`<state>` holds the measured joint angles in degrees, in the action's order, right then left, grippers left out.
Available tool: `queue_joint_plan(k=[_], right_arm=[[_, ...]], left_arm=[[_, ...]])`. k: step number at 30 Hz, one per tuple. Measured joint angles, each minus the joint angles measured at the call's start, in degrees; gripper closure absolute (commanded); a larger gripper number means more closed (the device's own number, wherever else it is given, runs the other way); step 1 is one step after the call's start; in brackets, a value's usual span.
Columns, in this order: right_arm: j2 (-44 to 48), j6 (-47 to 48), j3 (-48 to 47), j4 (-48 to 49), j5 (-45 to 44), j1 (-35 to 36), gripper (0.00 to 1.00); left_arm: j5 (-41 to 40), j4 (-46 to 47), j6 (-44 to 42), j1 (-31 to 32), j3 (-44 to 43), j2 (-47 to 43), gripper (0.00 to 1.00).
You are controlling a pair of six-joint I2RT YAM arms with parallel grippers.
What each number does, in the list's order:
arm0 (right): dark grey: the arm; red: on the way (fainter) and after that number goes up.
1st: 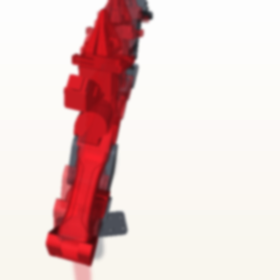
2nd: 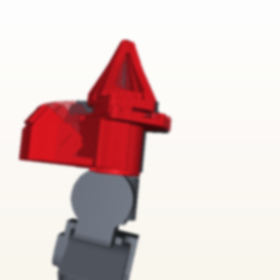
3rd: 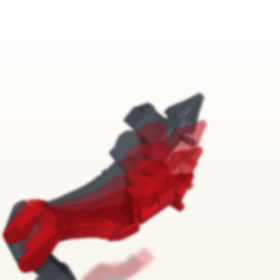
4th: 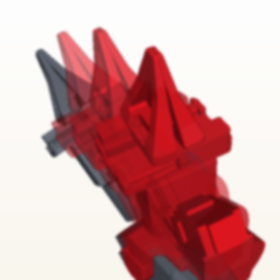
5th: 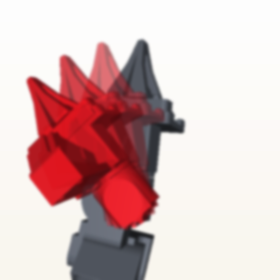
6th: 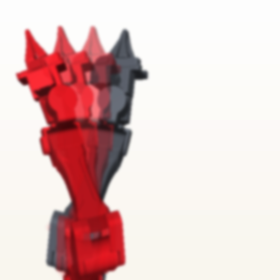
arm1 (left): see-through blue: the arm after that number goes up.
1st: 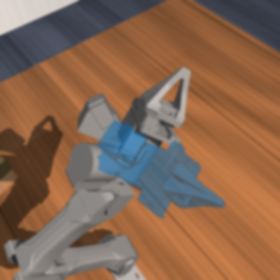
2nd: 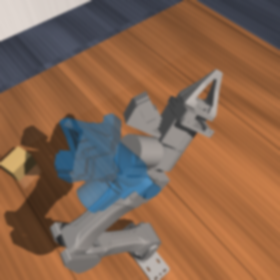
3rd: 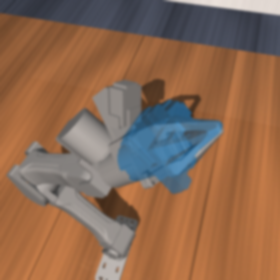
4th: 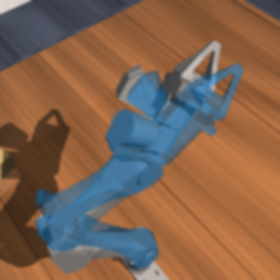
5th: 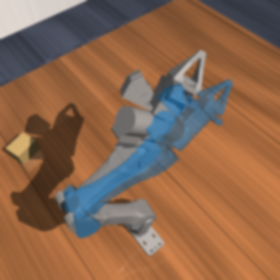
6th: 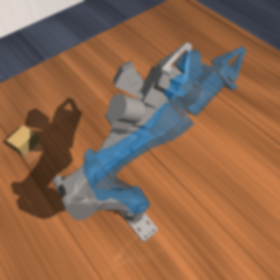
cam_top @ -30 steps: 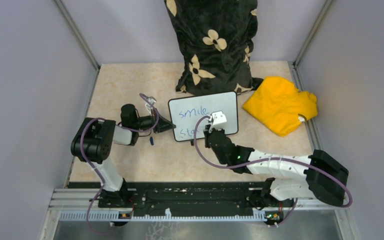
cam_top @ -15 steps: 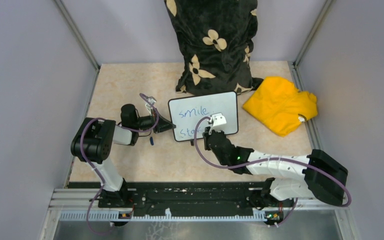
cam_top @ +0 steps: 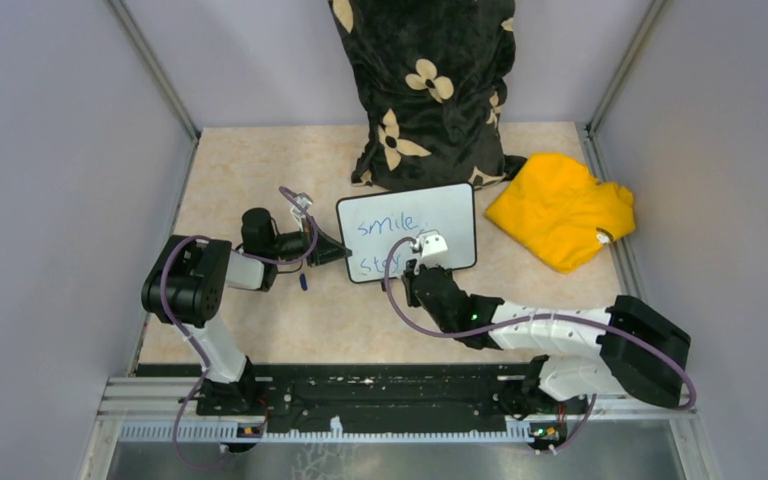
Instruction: Write a sentence on the whiteboard
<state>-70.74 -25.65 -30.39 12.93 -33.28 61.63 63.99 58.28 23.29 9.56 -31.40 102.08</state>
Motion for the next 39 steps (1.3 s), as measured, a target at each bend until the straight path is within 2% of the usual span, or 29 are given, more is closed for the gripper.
queue_joint_plan(k=[14, 23, 28, 39], right_arm=[[-2.4, 0.1, -1.6, 0.2, 2.3, 0.5, 1.0], [13.3, 2.3, 0.7, -4.7, -5.7, 0.3, 1.0], [17.8, 4.0, 3.5, -5.4, -9.2, 0.0, 1.0], [14.0, 10.0, 4.8, 0.1, -9.8, 0.0, 1.0]], left_arm=[[0.0, -0.1, 0.0, 0.0, -0.1, 0.0, 1.0], [0.2, -0.3, 0.0, 0.0, -0.2, 0.0, 1.0], [0.2, -0.4, 0.0, 0.0, -0.2, 0.0, 1.0], [0.2, -0.7, -0.4, 0.0, -0.3, 0.0, 1.0]])
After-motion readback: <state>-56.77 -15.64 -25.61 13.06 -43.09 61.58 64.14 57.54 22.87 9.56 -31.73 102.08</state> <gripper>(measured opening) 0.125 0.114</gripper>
